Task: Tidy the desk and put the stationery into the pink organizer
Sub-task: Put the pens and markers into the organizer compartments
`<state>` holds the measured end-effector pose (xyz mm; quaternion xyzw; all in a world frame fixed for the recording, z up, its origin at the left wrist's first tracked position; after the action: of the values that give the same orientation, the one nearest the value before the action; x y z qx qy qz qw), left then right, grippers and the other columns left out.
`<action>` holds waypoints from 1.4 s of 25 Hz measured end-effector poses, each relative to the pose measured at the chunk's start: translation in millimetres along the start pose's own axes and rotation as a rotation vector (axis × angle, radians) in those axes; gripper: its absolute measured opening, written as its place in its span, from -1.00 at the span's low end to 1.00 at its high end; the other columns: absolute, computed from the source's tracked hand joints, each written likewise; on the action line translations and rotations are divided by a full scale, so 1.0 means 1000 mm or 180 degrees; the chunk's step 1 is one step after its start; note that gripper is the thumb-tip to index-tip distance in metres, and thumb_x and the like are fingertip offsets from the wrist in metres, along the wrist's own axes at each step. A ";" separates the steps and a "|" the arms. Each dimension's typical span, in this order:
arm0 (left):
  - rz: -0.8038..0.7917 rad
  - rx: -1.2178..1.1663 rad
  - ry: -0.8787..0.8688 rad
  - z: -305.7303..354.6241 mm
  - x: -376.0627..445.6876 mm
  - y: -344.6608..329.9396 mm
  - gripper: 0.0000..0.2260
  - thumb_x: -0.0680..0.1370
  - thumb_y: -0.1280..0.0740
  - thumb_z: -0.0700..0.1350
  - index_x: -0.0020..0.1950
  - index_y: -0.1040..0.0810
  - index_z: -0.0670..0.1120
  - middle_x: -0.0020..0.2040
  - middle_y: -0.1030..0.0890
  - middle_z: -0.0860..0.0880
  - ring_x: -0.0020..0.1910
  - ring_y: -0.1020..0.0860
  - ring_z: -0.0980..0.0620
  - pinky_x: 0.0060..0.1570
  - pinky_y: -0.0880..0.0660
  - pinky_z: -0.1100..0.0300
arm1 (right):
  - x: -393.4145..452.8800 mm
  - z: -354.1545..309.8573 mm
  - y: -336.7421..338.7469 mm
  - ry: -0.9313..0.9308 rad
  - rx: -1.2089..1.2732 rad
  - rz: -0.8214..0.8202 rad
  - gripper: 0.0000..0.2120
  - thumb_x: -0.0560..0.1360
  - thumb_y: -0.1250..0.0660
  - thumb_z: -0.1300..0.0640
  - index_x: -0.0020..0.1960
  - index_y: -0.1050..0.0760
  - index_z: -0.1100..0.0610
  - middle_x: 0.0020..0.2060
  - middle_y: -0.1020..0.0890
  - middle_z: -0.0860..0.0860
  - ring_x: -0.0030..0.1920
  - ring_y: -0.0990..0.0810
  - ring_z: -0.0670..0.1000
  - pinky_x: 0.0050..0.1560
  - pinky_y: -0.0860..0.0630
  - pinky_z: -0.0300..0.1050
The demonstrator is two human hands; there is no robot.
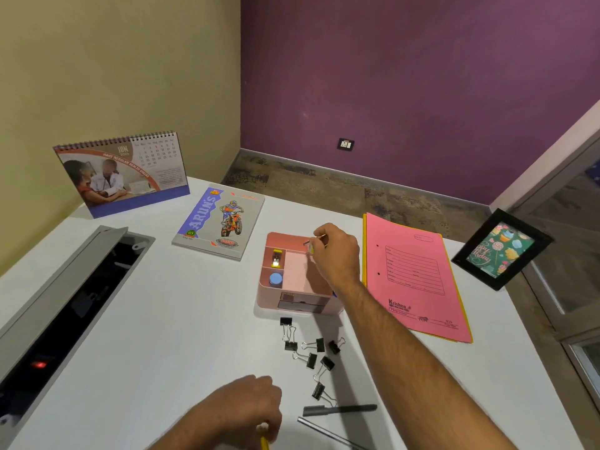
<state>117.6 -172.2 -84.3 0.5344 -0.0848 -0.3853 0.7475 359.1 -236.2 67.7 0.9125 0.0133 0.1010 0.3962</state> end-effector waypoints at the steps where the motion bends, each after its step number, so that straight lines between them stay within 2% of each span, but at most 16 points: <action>1: 0.0013 0.0065 -0.0037 -0.001 0.002 0.000 -0.80 0.42 -0.38 -0.04 0.04 -0.62 0.06 -0.02 -0.56 0.04 0.03 -0.45 -0.03 -0.17 -0.33 0.12 | 0.002 0.000 -0.006 -0.0026 -0.0141 -0.0059 -0.86 0.55 -0.35 0.15 0.09 -0.61 0.10 -0.03 -0.70 0.03 -0.05 -0.65 0.01 -0.15 -0.48 -0.28; 4: 0.0027 0.0083 0.0139 -0.012 0.004 0.004 -0.79 0.46 -0.40 0.01 0.08 -0.62 0.03 0.05 -0.59 0.00 0.09 -0.45 -0.06 -0.10 -0.36 0.08 | 0.003 -0.002 -0.020 0.0024 -0.0523 -0.0279 -0.87 0.56 -0.33 0.15 0.08 -0.60 0.10 -0.02 -0.70 0.05 -0.04 -0.63 0.04 -0.13 -0.46 -0.24; 8: 0.0421 -0.0425 0.0585 -0.041 -0.006 0.024 -0.75 0.49 -0.32 0.21 0.01 -0.54 0.07 0.00 -0.60 0.07 0.07 -0.44 0.09 -0.05 -0.38 0.16 | 0.003 -0.004 -0.029 0.0135 -0.0869 -0.0514 -0.81 0.56 -0.33 0.14 0.15 -0.60 0.12 0.07 -0.68 0.06 0.05 -0.62 0.06 0.05 -0.50 -0.16; 11: 0.0845 -0.1266 0.0839 -0.061 -0.019 0.046 -0.86 0.52 -0.32 0.07 0.00 -0.60 0.06 -0.04 -0.63 0.12 -0.02 -0.51 0.21 0.02 -0.45 0.26 | 0.002 -0.001 -0.035 0.0183 -0.0990 -0.0752 -0.77 0.56 -0.35 0.16 0.20 -0.58 0.14 0.14 -0.65 0.09 0.12 -0.60 0.09 0.14 -0.51 -0.10; 15: 0.1860 -0.2067 0.1197 -0.082 -0.032 0.078 -0.90 0.48 -0.42 -0.12 -0.11 -0.67 0.09 -0.15 -0.64 0.15 -0.13 -0.59 0.20 -0.07 -0.51 0.28 | -0.002 0.006 -0.039 0.0169 -0.0875 -0.0919 -0.70 0.56 -0.35 0.20 0.28 -0.54 0.12 0.21 -0.60 0.10 0.17 -0.58 0.13 0.15 -0.53 -0.09; 17: 0.2448 -0.2606 0.1471 -0.091 -0.038 0.091 -0.79 0.42 -0.54 -0.15 -0.16 -0.67 0.18 -0.21 -0.66 0.12 -0.22 -0.59 0.19 -0.14 -0.50 0.36 | -0.004 0.008 -0.040 0.0144 -0.0828 -0.0969 -0.65 0.56 -0.33 0.20 0.34 -0.50 0.07 0.24 -0.58 0.08 0.20 -0.56 0.12 0.14 -0.53 -0.10; 19: 0.2988 -0.3079 0.1634 -0.095 -0.042 0.104 -0.75 0.34 -0.61 -0.17 -0.18 -0.68 0.16 -0.26 -0.67 0.10 -0.29 -0.57 0.20 -0.20 -0.50 0.42 | -0.005 0.007 -0.037 0.0162 -0.0764 -0.0939 -0.64 0.58 -0.31 0.18 0.37 -0.48 0.05 0.25 -0.58 0.06 0.21 -0.56 0.09 0.10 -0.46 -0.20; 21: 0.3460 -0.3373 0.1662 -0.095 -0.042 0.119 -0.76 0.30 -0.62 -0.19 -0.18 -0.69 0.10 -0.29 -0.68 0.04 -0.31 -0.59 0.15 -0.22 -0.53 0.40 | -0.006 -0.001 -0.023 0.0273 -0.0459 -0.0635 -0.68 0.57 -0.33 0.17 0.31 -0.53 0.08 0.18 -0.62 0.03 0.16 -0.57 0.04 0.08 -0.40 -0.25; 23: 0.3811 -0.3487 0.1635 -0.092 -0.041 0.135 -0.75 0.31 -0.61 -0.21 -0.18 -0.70 0.11 -0.29 -0.70 0.00 -0.31 -0.62 0.11 -0.24 -0.56 0.38 | -0.011 -0.009 -0.010 0.0341 0.0331 -0.0554 -0.73 0.51 -0.40 0.18 0.21 -0.60 0.12 0.00 -0.69 -0.01 0.00 -0.62 -0.03 0.03 -0.52 -0.20; 24: 0.3944 -0.3502 0.1596 -0.090 -0.040 0.143 -0.74 0.32 -0.61 -0.21 -0.17 -0.71 0.14 -0.29 -0.70 0.01 -0.31 -0.62 0.12 -0.24 -0.56 0.37 | -0.015 -0.014 -0.009 0.0366 0.0793 -0.0813 -0.72 0.47 -0.45 0.19 0.18 -0.61 0.12 -0.10 -0.71 -0.04 -0.11 -0.62 -0.04 -0.07 -0.54 -0.17; 26: 0.4130 -0.3535 0.1532 -0.087 -0.036 0.156 -0.76 0.34 -0.60 -0.19 -0.13 -0.72 0.13 -0.27 -0.71 -0.01 -0.30 -0.63 0.07 -0.21 -0.60 0.29 | -0.030 -0.024 -0.015 0.0403 0.1335 -0.1762 -0.54 0.40 -0.53 0.20 0.27 -0.55 0.13 -0.16 -0.72 -0.05 -0.26 -0.61 0.03 -0.18 -0.57 -0.13; 27: 0.4210 -0.3543 0.1525 -0.085 -0.034 0.161 -0.77 0.34 -0.60 -0.19 -0.11 -0.72 0.11 -0.26 -0.71 -0.03 -0.29 -0.63 0.05 -0.21 -0.61 0.26 | -0.039 -0.026 -0.019 0.0417 0.1325 -0.2191 -0.44 0.36 -0.56 0.20 0.33 -0.50 0.13 -0.15 -0.73 -0.02 -0.29 -0.60 0.08 -0.18 -0.57 -0.10; 29: 0.4332 -0.3538 0.1453 -0.081 -0.029 0.170 -0.74 0.35 -0.59 -0.20 -0.07 -0.72 0.13 -0.25 -0.70 -0.02 -0.30 -0.64 0.06 -0.23 -0.61 0.28 | -0.051 -0.026 -0.022 0.0490 0.1054 -0.2584 -0.38 0.34 -0.57 0.25 0.36 -0.48 0.12 -0.20 -0.73 -0.02 -0.31 -0.61 0.00 -0.17 -0.55 -0.13; 31: 0.4377 -0.3565 0.1394 -0.078 -0.023 0.174 -0.72 0.35 -0.59 -0.18 -0.03 -0.70 0.13 -0.22 -0.70 -0.02 -0.28 -0.65 0.06 -0.20 -0.64 0.21 | -0.055 -0.024 -0.019 0.0562 0.0908 -0.2498 -0.48 0.36 -0.55 0.30 0.29 -0.54 0.11 -0.31 -0.70 -0.07 -0.31 -0.66 -0.10 -0.19 -0.55 -0.21; 33: 0.4444 -0.3651 0.1488 -0.076 -0.018 0.172 -0.73 0.36 -0.59 -0.10 0.00 -0.64 0.12 -0.20 -0.68 0.01 -0.28 -0.65 0.04 -0.23 -0.64 0.17 | -0.051 -0.023 -0.010 0.0532 0.1045 -0.2209 -0.55 0.37 -0.52 0.33 0.21 -0.58 0.08 -0.35 -0.70 -0.05 -0.29 -0.69 -0.07 -0.19 -0.57 -0.20; 35: 0.4368 -0.3521 0.1698 -0.072 -0.012 0.163 -0.78 0.37 -0.58 0.00 -0.10 -0.58 0.08 -0.29 -0.62 0.10 -0.35 -0.58 0.10 -0.33 -0.55 0.28 | -0.041 -0.021 0.005 0.0449 0.1321 -0.1728 -0.51 0.38 -0.51 0.35 0.24 -0.55 0.01 -0.38 -0.66 -0.05 -0.32 -0.64 -0.08 -0.19 -0.58 -0.14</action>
<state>226.8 -89.7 29.9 0.0045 -0.0117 0.2929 0.9561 315.0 -228.7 77.7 0.9276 0.3030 0.0499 0.2128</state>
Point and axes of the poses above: each hand's wrist, its own x-axis towards the middle knuckle, its own y-axis out of the back of the hand, z = x × y, the point moved 7 cm from there along x, towards the middle knuckle
